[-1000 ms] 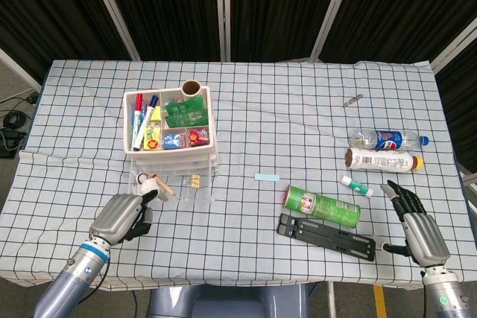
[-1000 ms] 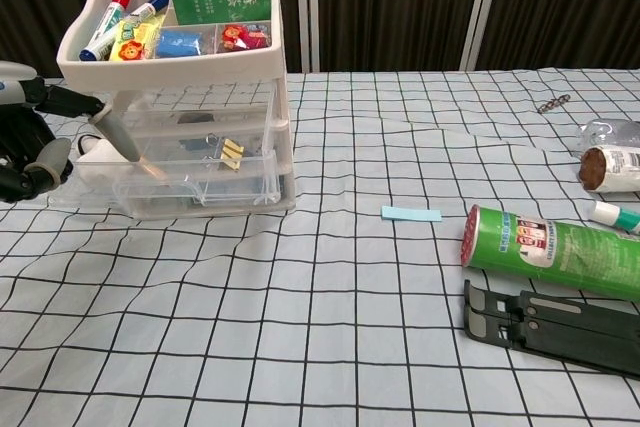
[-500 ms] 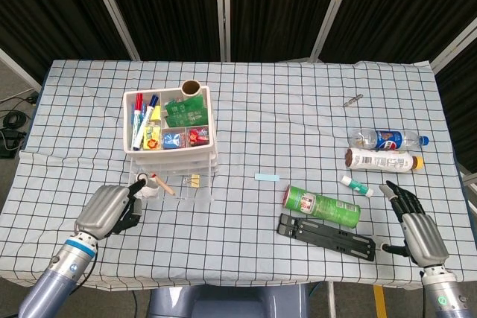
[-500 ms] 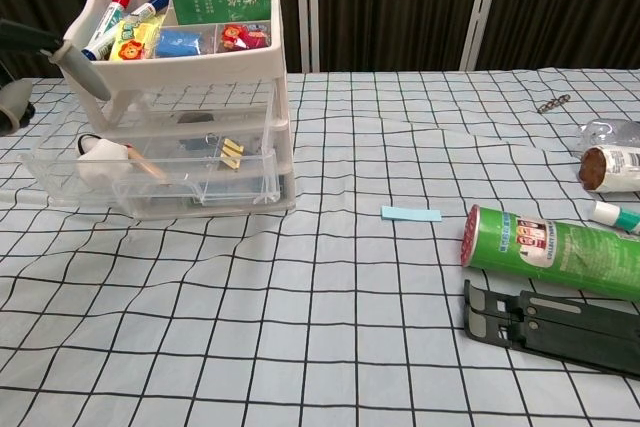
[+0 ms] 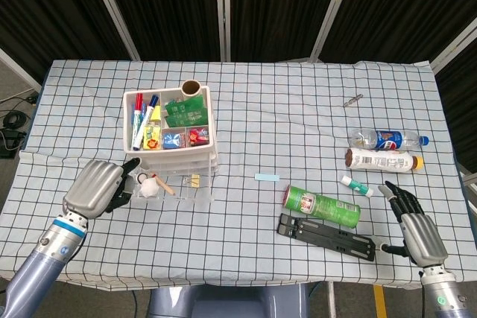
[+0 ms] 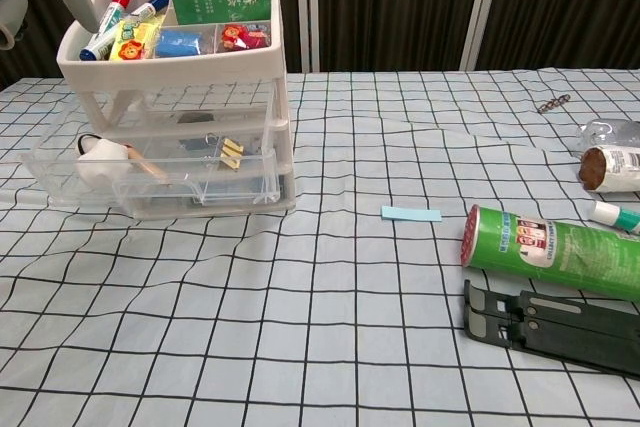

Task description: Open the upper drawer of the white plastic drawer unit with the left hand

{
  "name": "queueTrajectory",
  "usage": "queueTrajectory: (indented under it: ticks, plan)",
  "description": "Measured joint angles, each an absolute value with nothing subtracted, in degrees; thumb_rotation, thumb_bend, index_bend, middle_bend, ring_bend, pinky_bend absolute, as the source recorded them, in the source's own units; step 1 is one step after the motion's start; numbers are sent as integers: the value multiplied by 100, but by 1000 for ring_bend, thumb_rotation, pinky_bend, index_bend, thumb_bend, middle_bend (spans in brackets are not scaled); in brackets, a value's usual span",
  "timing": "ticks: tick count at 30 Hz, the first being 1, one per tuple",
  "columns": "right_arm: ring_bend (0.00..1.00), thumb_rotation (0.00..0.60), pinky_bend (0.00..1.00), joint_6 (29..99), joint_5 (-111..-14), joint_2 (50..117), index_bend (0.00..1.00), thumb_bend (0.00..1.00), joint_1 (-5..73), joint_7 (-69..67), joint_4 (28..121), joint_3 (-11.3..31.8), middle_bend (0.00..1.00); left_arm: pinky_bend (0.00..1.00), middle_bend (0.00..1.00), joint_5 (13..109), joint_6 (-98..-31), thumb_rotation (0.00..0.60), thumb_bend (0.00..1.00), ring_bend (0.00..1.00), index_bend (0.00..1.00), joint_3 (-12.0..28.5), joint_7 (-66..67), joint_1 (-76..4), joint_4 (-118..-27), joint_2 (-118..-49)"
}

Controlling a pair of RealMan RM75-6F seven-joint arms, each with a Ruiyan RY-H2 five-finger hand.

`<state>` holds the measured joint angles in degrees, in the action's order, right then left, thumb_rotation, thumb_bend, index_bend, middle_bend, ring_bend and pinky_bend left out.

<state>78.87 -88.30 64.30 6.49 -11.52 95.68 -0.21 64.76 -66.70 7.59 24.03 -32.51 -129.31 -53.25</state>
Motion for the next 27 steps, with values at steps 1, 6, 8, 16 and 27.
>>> queueTrajectory:
  ticks: [1, 6, 8, 16, 27]
  plan:
    - [0, 600, 0, 7879, -8823, 6430, 14, 111, 651, -1158, 9564, -19, 0, 700, 876, 6504, -6635, 600, 78, 798, 346, 780, 2417, -3289, -12864, -5324]
    - [0, 600, 0, 7822, -8775, 6430, 14, 111, 672, -1215, 9545, -7, 0, 679, 869, 6928, -6526, 600, 27, 797, 351, 845, 2655, -3481, -12403, -5361]
    - [0, 600, 0, 7794, -8753, 6430, 14, 111, 682, -1247, 9530, -1, 0, 679, 864, 7174, -6472, 600, 27, 797, 356, 854, 2875, -3583, -12158, -5401]
    - [0, 600, 0, 7706, -8632, 6437, 14, 111, 717, -1334, 9450, 48, 0, 678, 863, 7375, -5876, 600, 0, 796, 414, 917, 2924, -4003, -11709, -5439]
    - [0, 600, 0, 7710, -8683, 6478, 14, 111, 717, -1246, 9454, 18, 0, 679, 863, 7736, -5671, 600, 0, 796, 365, 802, 2710, -4098, -11450, -5449]
